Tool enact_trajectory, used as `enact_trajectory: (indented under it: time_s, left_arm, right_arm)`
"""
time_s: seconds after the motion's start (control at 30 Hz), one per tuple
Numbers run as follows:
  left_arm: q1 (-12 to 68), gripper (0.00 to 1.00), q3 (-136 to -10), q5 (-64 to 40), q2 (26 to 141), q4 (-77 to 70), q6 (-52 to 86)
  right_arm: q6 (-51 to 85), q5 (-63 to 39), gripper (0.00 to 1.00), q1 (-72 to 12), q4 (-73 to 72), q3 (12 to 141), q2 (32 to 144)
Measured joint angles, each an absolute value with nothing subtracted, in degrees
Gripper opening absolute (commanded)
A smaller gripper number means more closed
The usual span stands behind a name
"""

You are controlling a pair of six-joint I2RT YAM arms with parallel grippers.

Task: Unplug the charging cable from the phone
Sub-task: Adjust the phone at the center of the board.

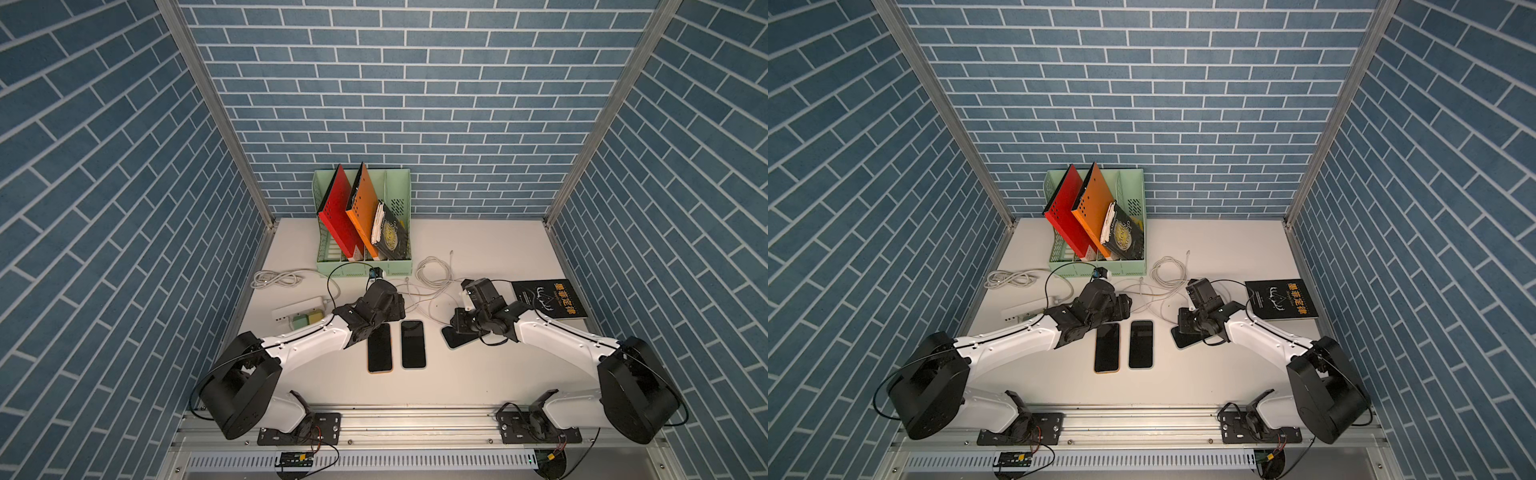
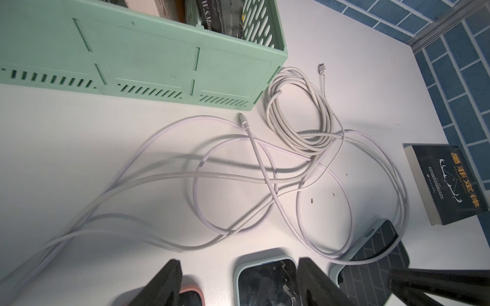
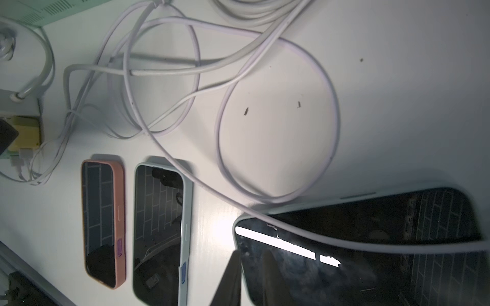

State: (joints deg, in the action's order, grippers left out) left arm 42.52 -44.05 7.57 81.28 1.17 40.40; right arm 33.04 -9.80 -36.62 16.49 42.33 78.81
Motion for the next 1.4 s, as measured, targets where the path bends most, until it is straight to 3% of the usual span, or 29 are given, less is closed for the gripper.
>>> enact_trajectory:
  time_s: [0.2, 0.67, 0.97, 1.4]
  left_arm:
    - [42.52, 0.73, -43.16, 7.79, 79.57, 1.48, 40.38]
    - [42.52, 0.73, -42.7, 7.84, 79.72, 1.63, 40.38]
    - [42.52, 0.73, -42.68, 8.56, 79.88, 1.69, 40.38]
    - [42.52, 0.73, -41.1, 10.28, 78.41, 2.79, 40.47]
  right_arm:
    - [29.47, -10.15, 0.18, -40.05, 22.46, 44.03, 81.1]
    - [29.28, -11.4, 0.18, -42.48, 31.66, 38.72, 74.98]
    - [29.32, -11.6, 0.19, -42.7, 30.28, 39.13, 81.23]
    - [29.06, -9.04, 0.18, -39.86, 23.0, 50.81, 94.15]
